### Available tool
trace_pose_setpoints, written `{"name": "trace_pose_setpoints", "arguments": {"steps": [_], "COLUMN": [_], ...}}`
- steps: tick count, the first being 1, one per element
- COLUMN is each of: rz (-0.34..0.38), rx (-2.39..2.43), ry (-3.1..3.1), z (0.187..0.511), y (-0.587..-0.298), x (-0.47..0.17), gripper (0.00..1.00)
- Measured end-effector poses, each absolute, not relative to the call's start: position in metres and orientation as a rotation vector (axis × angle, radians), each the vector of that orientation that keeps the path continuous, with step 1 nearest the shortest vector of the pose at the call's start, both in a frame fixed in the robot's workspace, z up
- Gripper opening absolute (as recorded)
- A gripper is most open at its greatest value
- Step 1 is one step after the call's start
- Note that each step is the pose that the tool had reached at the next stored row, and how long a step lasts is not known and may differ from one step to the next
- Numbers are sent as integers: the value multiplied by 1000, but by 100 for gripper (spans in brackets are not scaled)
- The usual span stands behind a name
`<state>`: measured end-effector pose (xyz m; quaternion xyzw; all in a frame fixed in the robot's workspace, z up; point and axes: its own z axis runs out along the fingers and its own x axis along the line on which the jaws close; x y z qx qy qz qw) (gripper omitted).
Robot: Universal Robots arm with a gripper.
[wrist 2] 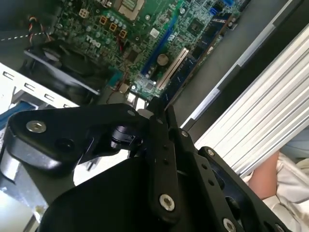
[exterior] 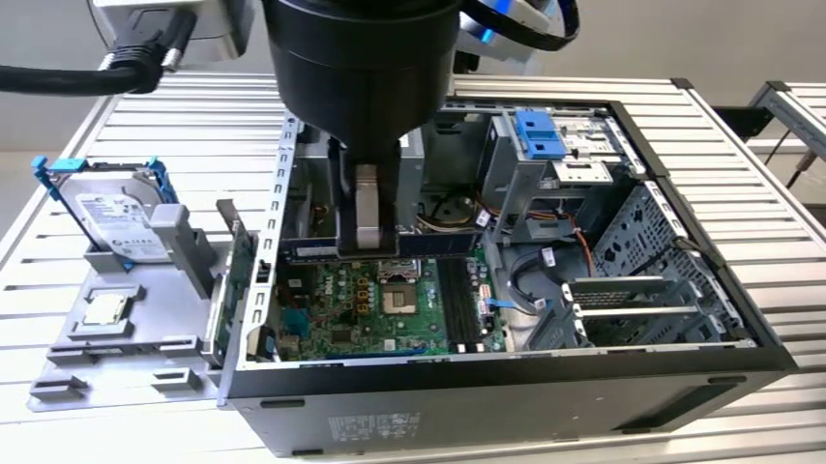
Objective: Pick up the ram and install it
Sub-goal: 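Pick up the ram and move it above insertion slot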
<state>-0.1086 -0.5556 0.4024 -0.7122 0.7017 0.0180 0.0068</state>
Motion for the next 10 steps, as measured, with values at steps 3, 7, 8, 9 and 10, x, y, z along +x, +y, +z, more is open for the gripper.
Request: {"name": "trace_pose_setpoints", "arguments": {"steps": [3,7,8,9,10], "rz": [57,58,58,58,58], "rx": [-2228,-2228,-2228,-2228,-2228], "ry": [2195,2196,2196,2196,2196], "z": [402,402,402,402,402], "y": [-556,-556,-556,-556,-556], "x": [-98,-85,-82,-78,-75], "gripper": [0,0,0,0,0]}}
